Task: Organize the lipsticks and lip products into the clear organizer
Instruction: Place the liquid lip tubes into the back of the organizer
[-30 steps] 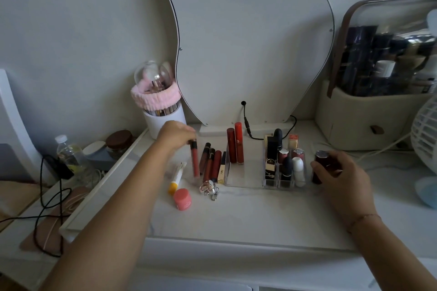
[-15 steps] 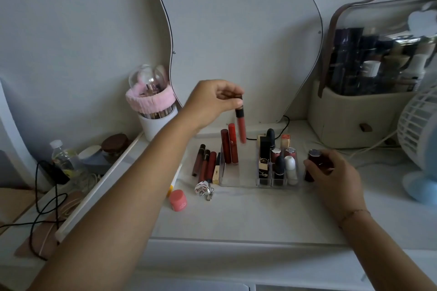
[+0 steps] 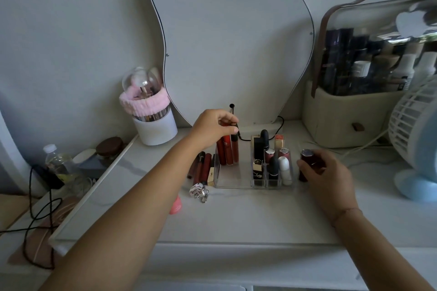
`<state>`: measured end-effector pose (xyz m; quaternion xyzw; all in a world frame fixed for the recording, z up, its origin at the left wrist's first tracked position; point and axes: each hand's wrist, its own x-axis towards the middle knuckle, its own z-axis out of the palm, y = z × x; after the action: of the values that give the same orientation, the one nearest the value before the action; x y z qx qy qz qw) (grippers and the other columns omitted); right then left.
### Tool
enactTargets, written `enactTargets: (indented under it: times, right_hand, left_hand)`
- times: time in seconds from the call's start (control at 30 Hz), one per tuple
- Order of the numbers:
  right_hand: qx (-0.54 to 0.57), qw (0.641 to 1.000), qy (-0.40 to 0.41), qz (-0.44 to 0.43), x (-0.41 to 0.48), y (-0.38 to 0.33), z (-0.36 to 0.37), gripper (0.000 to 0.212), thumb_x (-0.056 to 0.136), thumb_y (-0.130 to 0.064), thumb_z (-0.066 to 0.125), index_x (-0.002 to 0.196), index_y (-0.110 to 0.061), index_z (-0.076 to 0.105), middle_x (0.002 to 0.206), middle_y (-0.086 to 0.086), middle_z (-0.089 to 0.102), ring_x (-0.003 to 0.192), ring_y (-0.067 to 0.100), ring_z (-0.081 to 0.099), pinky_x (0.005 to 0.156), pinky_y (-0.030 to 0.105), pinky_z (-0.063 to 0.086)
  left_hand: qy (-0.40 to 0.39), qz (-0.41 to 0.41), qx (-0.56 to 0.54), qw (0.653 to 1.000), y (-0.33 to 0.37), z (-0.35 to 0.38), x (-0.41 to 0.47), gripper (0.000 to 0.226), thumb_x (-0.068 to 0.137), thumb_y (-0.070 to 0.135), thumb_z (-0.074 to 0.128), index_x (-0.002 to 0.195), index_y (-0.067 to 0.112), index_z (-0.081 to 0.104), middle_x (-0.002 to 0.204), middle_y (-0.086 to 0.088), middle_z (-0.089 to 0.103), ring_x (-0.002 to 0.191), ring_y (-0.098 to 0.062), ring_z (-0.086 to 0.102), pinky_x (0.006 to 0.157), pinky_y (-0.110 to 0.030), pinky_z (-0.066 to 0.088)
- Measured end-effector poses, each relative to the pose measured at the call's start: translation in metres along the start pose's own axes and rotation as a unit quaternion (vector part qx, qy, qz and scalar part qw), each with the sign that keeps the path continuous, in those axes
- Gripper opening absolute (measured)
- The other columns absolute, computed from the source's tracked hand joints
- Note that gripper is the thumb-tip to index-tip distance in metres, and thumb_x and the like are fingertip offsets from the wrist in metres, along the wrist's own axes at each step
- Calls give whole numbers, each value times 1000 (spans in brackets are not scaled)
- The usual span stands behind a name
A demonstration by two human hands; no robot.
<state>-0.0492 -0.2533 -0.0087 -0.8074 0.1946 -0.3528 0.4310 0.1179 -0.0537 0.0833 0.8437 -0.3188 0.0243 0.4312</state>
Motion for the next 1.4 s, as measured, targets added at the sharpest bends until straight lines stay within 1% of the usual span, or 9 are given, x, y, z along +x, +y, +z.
enactTargets:
  times: [0.13,0.23,0.37,0.47,0.6,0.8,0.97,1.27,1.4]
  right_hand:
    - [0,1000,-7,-5,-1,0,0,16,80,-23,68,96,-21,63,79,-9,60,74,11,56,67,24,39]
    - [-1,1000,-6,-6,-1,-1,0,17,80,-23,67,97,-20,63,80,-8,60,75,13,56,68,24,39]
    - [-9,1000,-4,-6,-2,-1,0,17,80,-24,67,97,-21,63,80,-8,60,75,12,55,65,23,38]
    - [-3,1000,-3,-2,-1,-1,0,18,80,-23,68,97,-20,64,81,-6,62,75,14,57,68,25,40]
    - [-13,1000,3,-4,-1,-1,0,17,80,-24,68,96,-20,64,80,-7,61,74,12,55,68,24,38]
    - [-5,1000,5,0,-2,-1,0,17,79,-23,68,95,-21,64,79,-6,63,75,17,58,70,28,43]
    - [-3,1000,3,3,-1,0,1,17,79,-23,68,95,-20,64,81,-3,65,76,18,61,70,30,46]
    - [-28,1000,-6,-6,-1,0,1,18,80,-24,68,96,-20,62,80,-7,60,74,15,55,68,27,40]
    - [-29,1000,-4,-9,-1,-1,0,20,80,-24,67,98,-17,63,82,-4,60,75,17,55,68,26,40]
  left_hand:
    - [-19,0,0,1000,-2,0,1,26,74,14,75,99,20,68,92,9,66,86,-1,60,72,-9,45]
    - [-23,0,-4,1000,-5,-1,1,32,74,15,75,104,20,65,96,10,65,86,5,58,67,-5,44]
    - [-29,5,-31,999,-4,-5,-1,33,74,20,76,104,23,63,100,6,67,86,-1,61,72,-8,47]
    - [18,-7,-64,998,-10,-24,-4,28,76,31,73,102,29,63,100,11,67,90,-4,62,76,-14,49]
    - [139,-75,-58,986,-48,-46,-12,20,81,29,68,100,21,68,99,7,68,93,-8,61,69,-10,43]
    - [73,-216,81,970,-103,-24,-16,31,76,29,73,99,8,70,102,-9,70,98,-25,63,89,-33,47]
    - [47,-233,146,960,-108,-15,-8,23,75,34,73,82,12,73,81,-2,63,81,-20,58,72,-25,40]
    - [67,-252,125,957,-110,-16,-7,6,71,20,71,69,15,69,75,-7,63,72,-24,57,71,-31,48]
    - [104,-258,36,960,-108,-29,-7,17,72,17,69,85,7,74,75,-10,70,72,-22,65,74,-31,57]
